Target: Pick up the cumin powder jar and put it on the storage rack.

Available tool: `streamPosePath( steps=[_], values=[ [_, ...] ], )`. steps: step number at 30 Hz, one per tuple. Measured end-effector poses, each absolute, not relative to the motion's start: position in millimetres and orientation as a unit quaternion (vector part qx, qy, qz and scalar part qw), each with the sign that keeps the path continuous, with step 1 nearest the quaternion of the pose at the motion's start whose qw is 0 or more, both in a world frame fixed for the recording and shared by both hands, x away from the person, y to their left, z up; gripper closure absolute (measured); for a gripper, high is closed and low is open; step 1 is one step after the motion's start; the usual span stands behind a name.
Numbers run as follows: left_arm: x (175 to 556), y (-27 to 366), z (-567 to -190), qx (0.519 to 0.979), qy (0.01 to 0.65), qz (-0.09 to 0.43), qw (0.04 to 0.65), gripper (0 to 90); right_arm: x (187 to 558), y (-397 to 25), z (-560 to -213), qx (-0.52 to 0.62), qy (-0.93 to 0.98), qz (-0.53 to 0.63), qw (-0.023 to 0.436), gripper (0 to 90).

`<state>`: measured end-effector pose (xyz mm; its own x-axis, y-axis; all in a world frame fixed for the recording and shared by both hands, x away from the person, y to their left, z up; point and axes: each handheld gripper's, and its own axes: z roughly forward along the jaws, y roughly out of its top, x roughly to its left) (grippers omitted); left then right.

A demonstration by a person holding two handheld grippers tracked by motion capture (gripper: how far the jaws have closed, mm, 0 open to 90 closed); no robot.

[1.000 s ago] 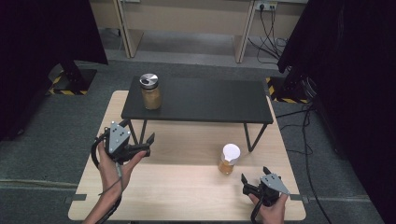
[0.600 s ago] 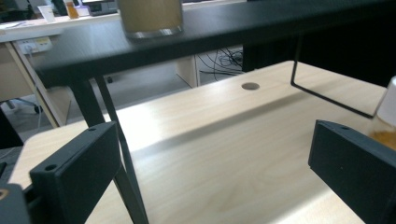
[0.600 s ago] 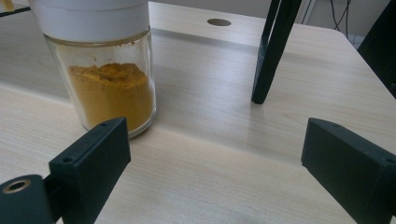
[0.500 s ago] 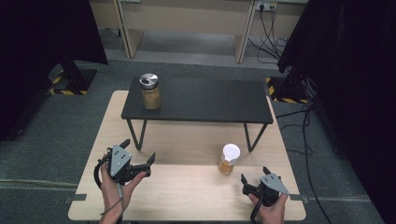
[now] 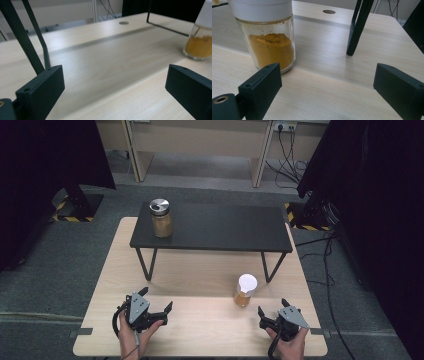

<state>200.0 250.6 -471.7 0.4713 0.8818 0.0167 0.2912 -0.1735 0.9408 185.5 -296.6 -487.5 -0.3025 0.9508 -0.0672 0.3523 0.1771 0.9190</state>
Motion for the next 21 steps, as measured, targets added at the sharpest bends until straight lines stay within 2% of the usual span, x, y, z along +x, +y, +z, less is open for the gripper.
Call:
streamPosePath(
  steps=[8, 10, 21],
  values=[
    [215.2, 245.4, -479.6, 0.736, 0.436, 0.267, 0.444, 2.8, 185.4, -296.5, -487.5, 0.476, 0.684, 0.429, 0.349, 8.0],
    [213.7, 245.5, -483.3, 0.726, 0.436, 0.270, 0.457, 3.0, 185.4, -296.4, -487.5, 0.477, 0.683, 0.429, 0.349, 8.0],
    [214.8, 242.1, -481.4, 0.727, 0.444, 0.269, 0.450, 3.2, 185.1, -295.4, -487.5, 0.474, 0.685, 0.427, 0.351, 8.0]
  ],
)
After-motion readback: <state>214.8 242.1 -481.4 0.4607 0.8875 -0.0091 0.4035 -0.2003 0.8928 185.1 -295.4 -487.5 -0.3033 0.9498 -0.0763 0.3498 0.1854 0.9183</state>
